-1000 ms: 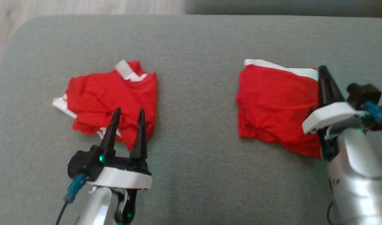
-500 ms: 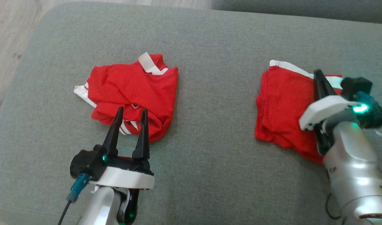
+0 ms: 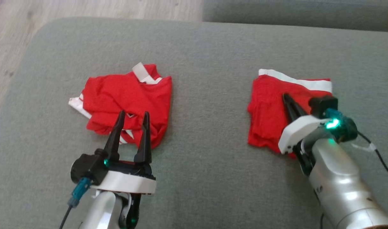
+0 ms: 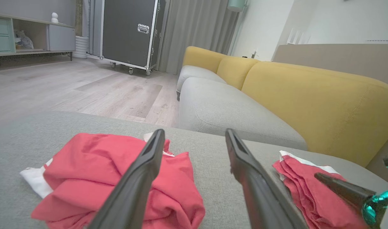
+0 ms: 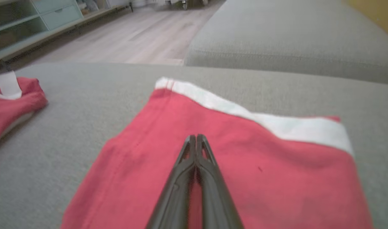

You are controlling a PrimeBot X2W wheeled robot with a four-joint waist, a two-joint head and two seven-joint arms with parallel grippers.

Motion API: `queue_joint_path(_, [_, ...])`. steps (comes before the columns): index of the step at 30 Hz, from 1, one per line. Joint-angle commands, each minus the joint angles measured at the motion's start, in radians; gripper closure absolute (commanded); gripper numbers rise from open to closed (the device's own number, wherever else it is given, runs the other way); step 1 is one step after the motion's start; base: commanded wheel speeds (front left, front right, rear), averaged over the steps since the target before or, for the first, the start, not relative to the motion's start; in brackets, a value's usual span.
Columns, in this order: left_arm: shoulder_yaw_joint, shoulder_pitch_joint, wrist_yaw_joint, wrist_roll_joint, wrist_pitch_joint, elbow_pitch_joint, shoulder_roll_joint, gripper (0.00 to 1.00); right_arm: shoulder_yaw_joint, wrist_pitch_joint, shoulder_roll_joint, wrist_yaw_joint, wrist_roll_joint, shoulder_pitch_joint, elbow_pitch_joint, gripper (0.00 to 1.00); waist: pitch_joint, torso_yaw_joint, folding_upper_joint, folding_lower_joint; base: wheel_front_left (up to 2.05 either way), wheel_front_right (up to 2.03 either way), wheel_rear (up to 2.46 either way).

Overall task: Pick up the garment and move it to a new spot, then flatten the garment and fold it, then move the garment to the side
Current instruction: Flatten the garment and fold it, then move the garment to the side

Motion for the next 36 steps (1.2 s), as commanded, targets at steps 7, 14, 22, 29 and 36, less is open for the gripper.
queue_joint_path(7, [0.067,-0.004,-0.011,0.024,-0.009,-0.017,0.004,0.00,-0.059,-0.011,-0.018,-0.001,0.013,0.070,-0.239,1.00,-0.070,-0.069,0.0000,0.0000,0.00,0.00,0.00])
queue_joint_path(14, [0.085,0.029,-0.010,0.019,-0.009,-0.017,0.004,0.00,-0.192,-0.011,-0.018,-0.001,-0.066,0.253,-0.468,1.00,-0.118,-0.137,0.0000,0.0000,0.00,0.00,0.00])
queue_joint_path(22, [0.106,0.083,0.000,0.038,-0.009,-0.027,0.004,0.00,-0.250,-0.011,0.015,-0.001,-0.115,0.423,-0.669,0.00,-0.142,-0.196,0.0000,0.0000,0.00,0.00,0.00])
queue_joint_path(29, [0.103,0.111,0.004,0.036,-0.009,-0.007,0.004,0.00,-0.231,-0.011,0.018,-0.001,-0.060,0.498,-0.728,0.00,-0.146,-0.204,0.0000,0.0000,0.00,0.00,0.00])
queue_joint_path(36, [0.101,0.092,0.001,0.035,-0.009,-0.014,0.004,0.00,-0.214,-0.011,0.018,-0.001,-0.043,0.472,-0.694,0.00,-0.122,-0.184,0.0000,0.0000,0.00,0.00,0.00])
